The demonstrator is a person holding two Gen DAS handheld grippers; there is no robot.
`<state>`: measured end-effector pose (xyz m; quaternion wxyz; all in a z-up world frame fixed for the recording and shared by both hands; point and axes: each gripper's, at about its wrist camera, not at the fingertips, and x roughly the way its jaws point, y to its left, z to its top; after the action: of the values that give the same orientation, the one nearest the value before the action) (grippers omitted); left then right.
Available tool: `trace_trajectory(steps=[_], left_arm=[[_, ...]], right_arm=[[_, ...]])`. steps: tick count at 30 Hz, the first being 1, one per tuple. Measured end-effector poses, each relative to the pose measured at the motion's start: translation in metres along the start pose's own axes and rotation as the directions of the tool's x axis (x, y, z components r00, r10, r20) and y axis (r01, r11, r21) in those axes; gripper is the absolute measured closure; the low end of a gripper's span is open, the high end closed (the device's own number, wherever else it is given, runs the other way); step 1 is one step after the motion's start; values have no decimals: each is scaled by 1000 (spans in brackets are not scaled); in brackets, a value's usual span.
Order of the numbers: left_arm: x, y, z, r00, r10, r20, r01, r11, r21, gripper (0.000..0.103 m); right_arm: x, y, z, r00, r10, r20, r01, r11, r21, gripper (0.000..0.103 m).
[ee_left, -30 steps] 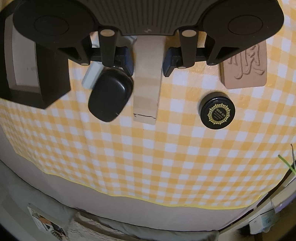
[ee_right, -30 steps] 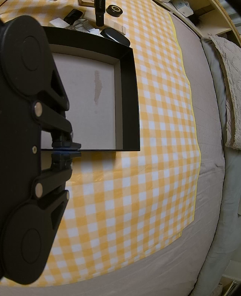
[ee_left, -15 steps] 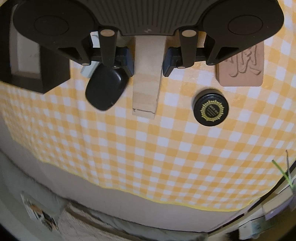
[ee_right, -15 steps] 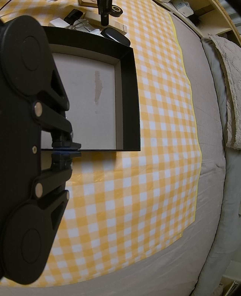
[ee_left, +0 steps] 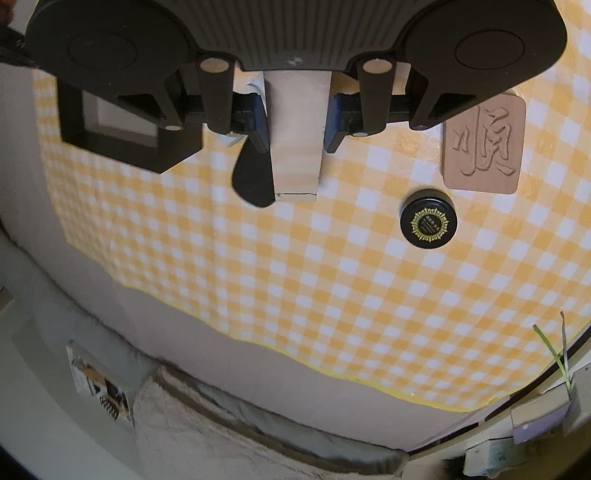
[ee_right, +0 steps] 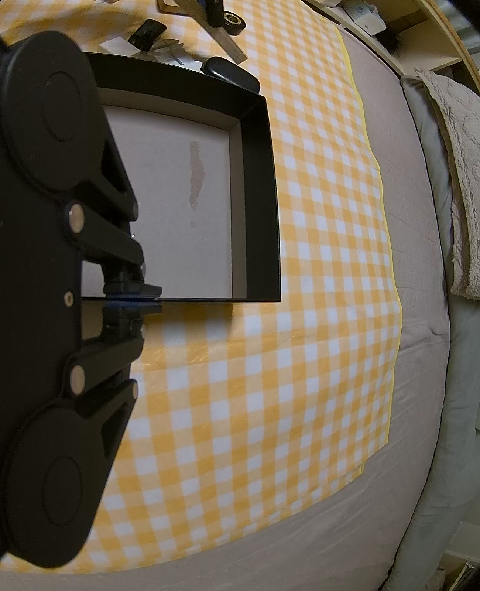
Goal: Organize rigid objects
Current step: 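Lift the wooden block with the left gripper and carry it over the black box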
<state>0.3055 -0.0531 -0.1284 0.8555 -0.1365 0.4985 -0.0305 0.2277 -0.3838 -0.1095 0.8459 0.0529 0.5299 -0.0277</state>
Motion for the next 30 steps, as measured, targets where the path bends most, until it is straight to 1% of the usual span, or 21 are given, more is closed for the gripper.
trace_trajectory(steps=[4, 7, 10, 12, 14, 17, 20, 25, 30], left_arm=[[-17, -6, -6, 999, -30, 39, 30, 1000, -6, 70], [-31, -20, -10, 995, -64, 74, 61, 997, 37, 70], [-38, -39, -18, 990, -123, 75, 118, 991, 62, 70], [-41, -58, -26, 983, -173, 62, 167, 982, 84, 70], [-40, -73, -34, 978, -203, 49, 198, 975, 105, 70], [-34, -101, -48, 971, -240, 19, 235, 962, 138, 70], [-19, -118, -62, 967, -255, -18, 255, 957, 137, 70], [11, -141, -80, 961, -265, -75, 270, 961, 66, 70], [35, -162, -91, 956, -275, -100, 278, 960, 18, 70]], right_arm=[[0, 1, 0, 1000, 0, 0, 0, 1000, 3, 100], [-1, 1, 0, 1000, -1, 1, 1, 1000, 1, 100], [-1, 0, 0, 1000, 5, 0, -5, 1000, 8, 100], [-2, 0, -2, 1000, 13, 5, -13, 1000, 14, 100], [-5, 0, -4, 1000, 24, 13, -24, 999, 24, 100], [-9, -1, -8, 999, 46, 21, -47, 998, 43, 100], [-9, -3, -12, 998, 65, 20, -66, 996, 57, 101], [-12, -2, -17, 996, 90, 25, -92, 994, 66, 101], [-14, -9, -18, 994, 108, 29, -110, 991, 74, 101]])
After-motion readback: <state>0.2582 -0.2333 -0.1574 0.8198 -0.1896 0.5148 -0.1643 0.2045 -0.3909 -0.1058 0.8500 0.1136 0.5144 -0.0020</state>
